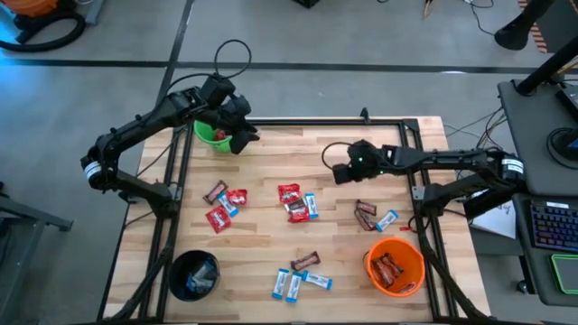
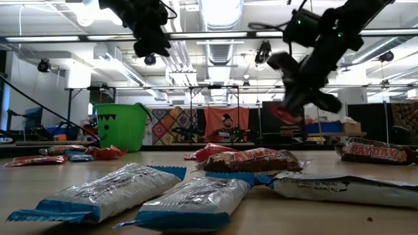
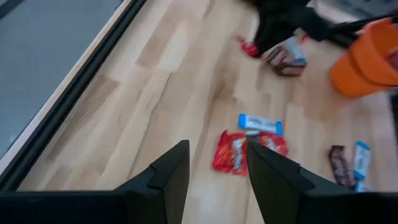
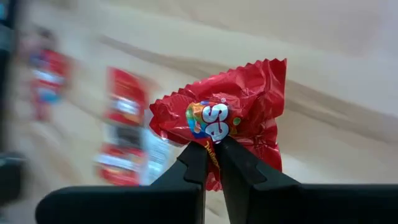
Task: Sort candy
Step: Put the red candy into the green bucket
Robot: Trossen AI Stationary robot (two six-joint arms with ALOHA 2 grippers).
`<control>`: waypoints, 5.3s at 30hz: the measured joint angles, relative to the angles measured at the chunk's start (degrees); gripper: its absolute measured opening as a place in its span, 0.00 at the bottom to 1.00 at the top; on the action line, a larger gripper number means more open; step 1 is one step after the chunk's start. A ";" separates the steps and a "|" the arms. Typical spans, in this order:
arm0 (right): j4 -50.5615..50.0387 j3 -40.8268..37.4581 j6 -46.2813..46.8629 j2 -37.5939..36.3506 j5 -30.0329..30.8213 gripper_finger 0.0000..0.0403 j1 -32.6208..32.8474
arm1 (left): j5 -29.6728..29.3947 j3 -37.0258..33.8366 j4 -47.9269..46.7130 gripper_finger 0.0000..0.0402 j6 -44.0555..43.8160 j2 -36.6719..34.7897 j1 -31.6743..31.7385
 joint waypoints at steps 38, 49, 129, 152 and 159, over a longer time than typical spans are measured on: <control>3.12 18.32 -19.51 -0.10 8.21 0.05 0.00 | 8.81 -0.17 32.64 0.35 -18.09 13.20 -7.37; 2.99 22.16 -22.68 5.16 6.76 0.05 0.36 | 8.87 -0.15 44.60 0.35 -22.80 16.82 -7.64; -27.40 23.76 -30.71 13.18 0.87 0.22 1.73 | 10.23 0.11 24.56 0.35 -14.18 18.05 -7.77; -3.83 7.88 -20.97 13.18 0.20 0.50 1.73 | 10.73 0.07 12.10 0.35 -6.81 17.59 -8.25; -1.60 7.54 -20.22 16.54 0.48 0.50 1.16 | 11.09 0.07 11.96 0.35 -6.76 17.27 -8.25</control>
